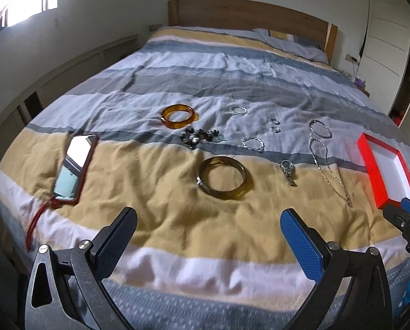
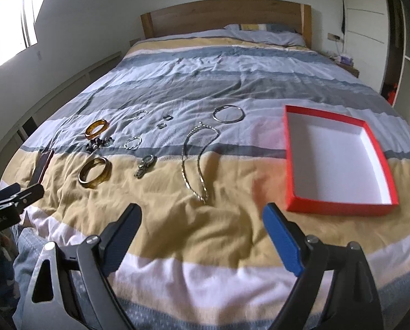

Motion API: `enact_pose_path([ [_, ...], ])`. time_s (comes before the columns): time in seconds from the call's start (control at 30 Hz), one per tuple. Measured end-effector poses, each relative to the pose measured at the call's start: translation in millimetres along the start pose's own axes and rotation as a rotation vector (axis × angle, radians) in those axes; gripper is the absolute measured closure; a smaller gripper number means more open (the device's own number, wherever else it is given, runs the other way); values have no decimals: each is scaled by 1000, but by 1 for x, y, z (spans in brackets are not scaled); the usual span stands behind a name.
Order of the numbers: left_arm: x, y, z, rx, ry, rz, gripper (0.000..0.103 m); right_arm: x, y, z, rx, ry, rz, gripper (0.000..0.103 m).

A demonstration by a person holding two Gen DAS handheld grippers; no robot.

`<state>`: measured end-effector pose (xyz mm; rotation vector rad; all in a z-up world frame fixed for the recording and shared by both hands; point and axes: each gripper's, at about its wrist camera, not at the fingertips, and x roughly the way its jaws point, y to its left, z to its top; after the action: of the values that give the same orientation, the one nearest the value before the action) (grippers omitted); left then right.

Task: Organize jewelry
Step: 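Grasp the silver chain necklace with the right tool while the left grasps the dark bangle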

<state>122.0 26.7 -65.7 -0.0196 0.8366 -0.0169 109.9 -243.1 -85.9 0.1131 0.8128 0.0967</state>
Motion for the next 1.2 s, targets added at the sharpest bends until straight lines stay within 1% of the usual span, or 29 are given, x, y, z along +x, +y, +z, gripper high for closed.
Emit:
enact_pose_path([
  [0.03,6,-1,2,3,5,-6,2,7,-1,3,-2,8,7,15],
  [0.13,24,-3,10,8,25,-40,13,28,-1,13,-9,30,25,17],
  [0.2,35,-7,16,24,36,-62,26,40,-1,18,-15,40,38,21],
  [0.23,40,-9,18,31,44,-74,28,45,1,20,-16,44,45,26],
  [0.27,46,-12,20,37,54,-91,34,52,1,22,-17,51,53,31],
  [0.3,52,-15,23,46,63,-105,37,60,2,24,-16,61,65,33],
  [0.37,62,-21,27,64,73,-118,39,71,3,27,-21,74,79,37],
  [0.43,74,-28,30,89,87,-123,43,82,3,29,-26,89,97,42],
  [0.47,83,-32,31,102,102,-124,46,87,2,31,-27,99,105,46],
  [0.53,94,-34,31,112,127,-127,52,99,2,32,-25,120,119,50],
  [0.57,102,-36,31,118,143,-122,54,104,1,33,-25,131,122,50],
  [0.73,134,-40,24,129,208,-94,55,129,-1,31,-32,188,134,50],
  [0.83,142,-39,23,117,216,-97,56,140,-1,28,-38,204,133,50],
  [0.9,144,-39,23,113,217,-101,59,144,-1,28,-38,205,134,52],
  [0.93,145,-38,23,108,220,-103,61,145,-1,29,-41,204,134,54],
  [0.97,145,-38,24,102,222,-107,64,147,0,30,-45,205,133,61],
  [1.0,146,-36,25,92,224,-117,68,148,0,31,-46,204,134,65],
  [1.03,147,-35,26,81,226,-125,71,148,-1,32,-44,204,137,75],
  [1.07,148,-33,27,67,229,-137,78,148,-3,32,-39,207,141,87],
  [1.1,148,-32,27,59,231,-147,84,148,-4,32,-36,212,153,89],
  [1.13,147,-31,27,56,233,-154,88,148,-3,33,-37,217,159,92],
  [1.17,146,-31,26,56,232,-153,94,147,-2,32,-41,219,165,95],
  [1.2,145,-30,26,51,230,-156,93,146,-2,31,-41,222,172,96],
])
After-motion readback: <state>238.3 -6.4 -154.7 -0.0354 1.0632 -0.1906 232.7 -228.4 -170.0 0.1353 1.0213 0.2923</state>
